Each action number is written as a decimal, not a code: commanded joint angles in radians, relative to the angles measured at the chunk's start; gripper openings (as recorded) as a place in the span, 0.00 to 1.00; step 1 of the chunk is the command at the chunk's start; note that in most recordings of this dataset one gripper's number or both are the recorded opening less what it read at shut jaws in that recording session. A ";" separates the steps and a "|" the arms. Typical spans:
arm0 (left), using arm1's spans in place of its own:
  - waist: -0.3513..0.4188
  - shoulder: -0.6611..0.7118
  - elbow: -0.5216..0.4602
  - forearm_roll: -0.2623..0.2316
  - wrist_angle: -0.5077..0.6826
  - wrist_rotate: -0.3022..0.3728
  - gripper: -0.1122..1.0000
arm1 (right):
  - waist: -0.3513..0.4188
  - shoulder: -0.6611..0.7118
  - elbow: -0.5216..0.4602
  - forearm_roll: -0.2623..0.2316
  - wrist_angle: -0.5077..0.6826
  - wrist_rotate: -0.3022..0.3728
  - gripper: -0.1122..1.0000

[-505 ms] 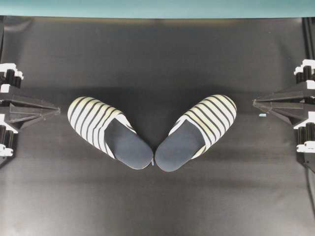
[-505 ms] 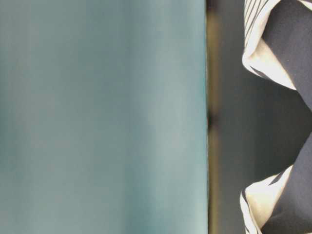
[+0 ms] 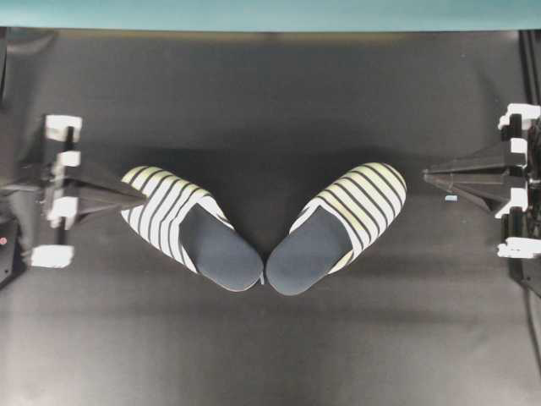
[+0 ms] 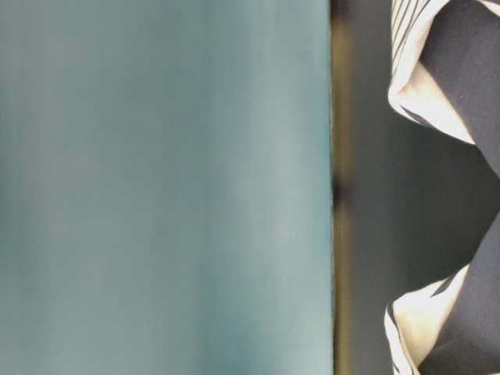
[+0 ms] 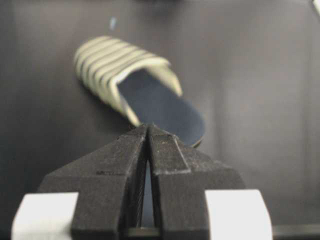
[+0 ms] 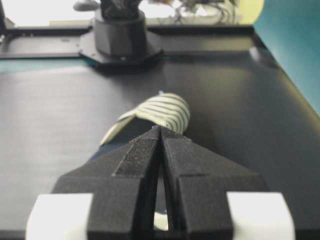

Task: Arrange the slippers with the left arm.
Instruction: 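Move the left gripper over the left striped slipper's heel, then lower the left gripper and pinch the left slipper's upper, then rotate the held left slipper to point straight down, parallel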

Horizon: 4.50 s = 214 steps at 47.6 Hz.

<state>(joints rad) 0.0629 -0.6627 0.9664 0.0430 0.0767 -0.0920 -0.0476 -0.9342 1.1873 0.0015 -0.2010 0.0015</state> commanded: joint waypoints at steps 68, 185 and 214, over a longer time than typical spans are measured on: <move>0.074 0.695 -0.502 0.006 0.805 -0.453 0.87 | -0.017 0.000 0.011 0.003 0.040 0.005 0.10; 0.141 0.804 -0.543 0.029 0.505 -0.051 0.11 | -0.026 -0.031 0.060 0.008 0.040 0.009 0.10; 0.126 0.802 -0.532 0.025 0.454 -0.066 0.32 | -0.026 -0.031 0.058 0.008 0.040 0.011 0.10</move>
<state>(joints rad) 0.1917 0.1473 0.4372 0.0690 0.5369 -0.1565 -0.0706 -0.9695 1.2533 0.0061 -0.1565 0.0046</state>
